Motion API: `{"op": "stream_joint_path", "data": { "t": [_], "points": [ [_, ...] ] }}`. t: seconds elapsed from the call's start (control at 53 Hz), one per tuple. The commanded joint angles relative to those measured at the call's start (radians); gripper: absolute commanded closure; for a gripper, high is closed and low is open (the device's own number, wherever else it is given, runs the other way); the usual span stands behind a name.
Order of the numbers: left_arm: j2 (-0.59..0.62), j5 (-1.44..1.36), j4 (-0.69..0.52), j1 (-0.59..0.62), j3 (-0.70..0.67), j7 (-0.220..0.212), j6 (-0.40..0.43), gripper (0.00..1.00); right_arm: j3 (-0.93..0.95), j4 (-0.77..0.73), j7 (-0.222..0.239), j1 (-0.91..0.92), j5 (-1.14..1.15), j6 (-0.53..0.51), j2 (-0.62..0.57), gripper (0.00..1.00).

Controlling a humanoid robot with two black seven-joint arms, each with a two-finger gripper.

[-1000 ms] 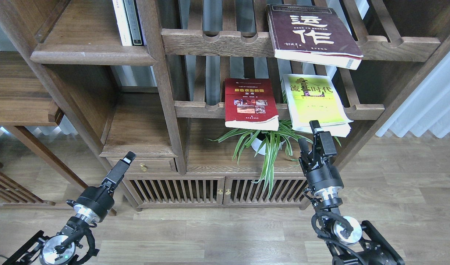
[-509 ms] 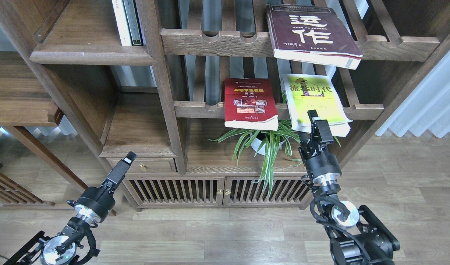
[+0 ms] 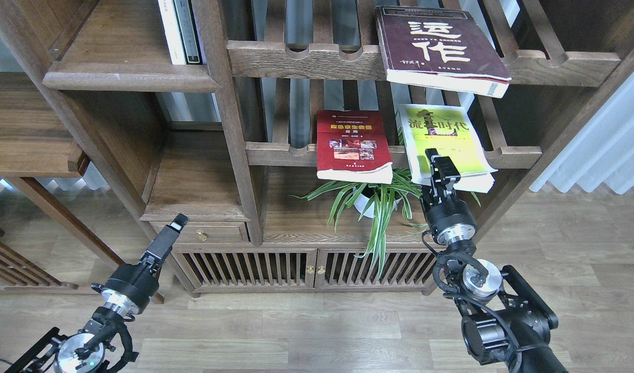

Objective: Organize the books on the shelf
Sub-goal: 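Grasp the yellow-green book's lower edge with the right gripper, then pull the yellow-green book off the shelf and lower it toward the left gripper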

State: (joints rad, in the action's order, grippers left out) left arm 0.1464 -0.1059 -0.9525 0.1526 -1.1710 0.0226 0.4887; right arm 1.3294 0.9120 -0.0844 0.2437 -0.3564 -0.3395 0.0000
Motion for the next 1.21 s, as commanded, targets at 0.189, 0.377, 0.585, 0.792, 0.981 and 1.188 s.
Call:
{"op": "stream_joint_path", "data": {
  "t": [0.189, 0.377, 0.585, 0.792, 0.981, 1.188],
  "points": [
    [-0.001, 0.0, 0.0, -0.002, -0.009, -0.001, 0.0, 0.0, 0.002, 0.01, 0.0, -0.014, -0.012, -0.023, 0.0, 0.96],
    [0.001, 0.0, 0.001, -0.004, -0.009, 0.002, 0.0, 0.0, 0.005, 0.133, 0.0, -0.132, -0.079, -0.125, 0.0, 0.96],
    [-0.001, 0.0, 0.001, -0.01, -0.009, 0.0, 0.0, 0.0, 0.002, 0.28, 0.002, -0.302, -0.113, -0.149, 0.0, 0.96],
    [-0.004, 0.0, 0.001, -0.034, -0.006, 0.0, 0.0, 0.0, -0.018, 0.341, 0.009, -0.46, -0.127, -0.149, 0.0, 0.96],
    [-0.005, 0.0, 0.003, -0.057, 0.005, 0.003, 0.0, 0.0, -0.078, 0.349, 0.015, -0.572, -0.127, -0.149, -0.038, 0.96],
    [-0.008, 0.0, 0.012, -0.068, 0.034, 0.014, 0.0, 0.0, -0.203, 0.349, 0.015, -0.636, -0.125, -0.149, -0.101, 0.95]
  ]
}}
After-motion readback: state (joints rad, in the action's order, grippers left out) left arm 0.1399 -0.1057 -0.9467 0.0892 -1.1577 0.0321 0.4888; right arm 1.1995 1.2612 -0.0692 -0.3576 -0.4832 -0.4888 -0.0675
